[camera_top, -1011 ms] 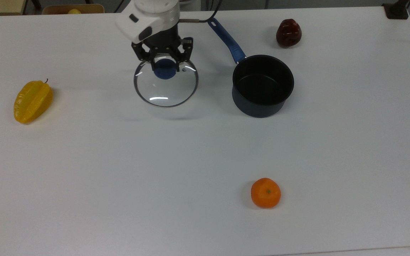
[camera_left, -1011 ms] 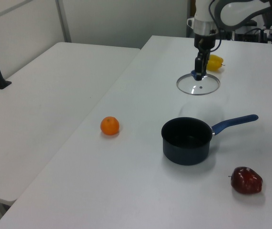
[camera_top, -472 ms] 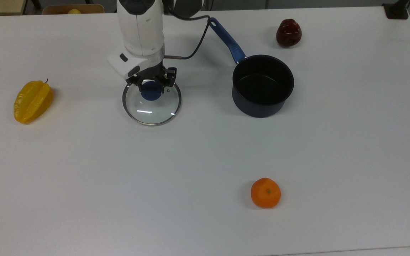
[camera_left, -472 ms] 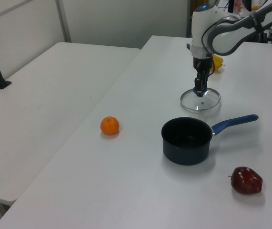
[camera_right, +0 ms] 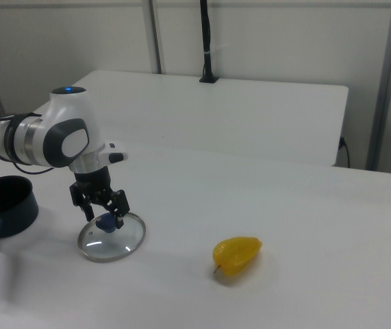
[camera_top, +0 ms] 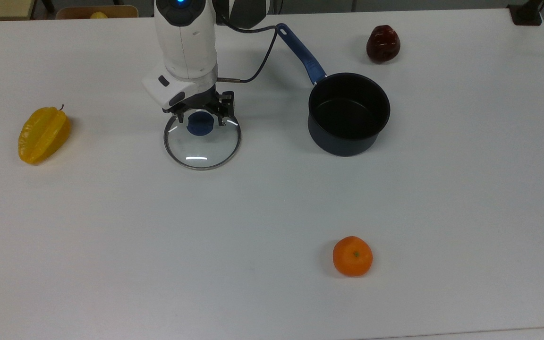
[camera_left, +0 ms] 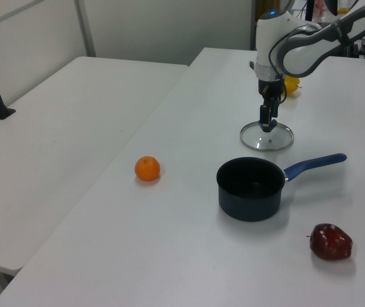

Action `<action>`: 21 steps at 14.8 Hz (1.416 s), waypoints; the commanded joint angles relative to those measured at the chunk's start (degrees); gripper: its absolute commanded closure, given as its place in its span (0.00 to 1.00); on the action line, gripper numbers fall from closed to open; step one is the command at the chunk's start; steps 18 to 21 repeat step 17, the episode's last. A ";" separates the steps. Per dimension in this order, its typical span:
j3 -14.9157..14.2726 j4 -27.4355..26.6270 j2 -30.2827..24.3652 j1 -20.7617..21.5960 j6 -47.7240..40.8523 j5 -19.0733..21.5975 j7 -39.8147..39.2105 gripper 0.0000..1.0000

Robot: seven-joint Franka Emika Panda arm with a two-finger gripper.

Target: Open lid

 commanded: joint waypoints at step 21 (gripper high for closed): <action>-3.34 16.93 -19.00 2.19 -36.93 3.32 4.68 0.00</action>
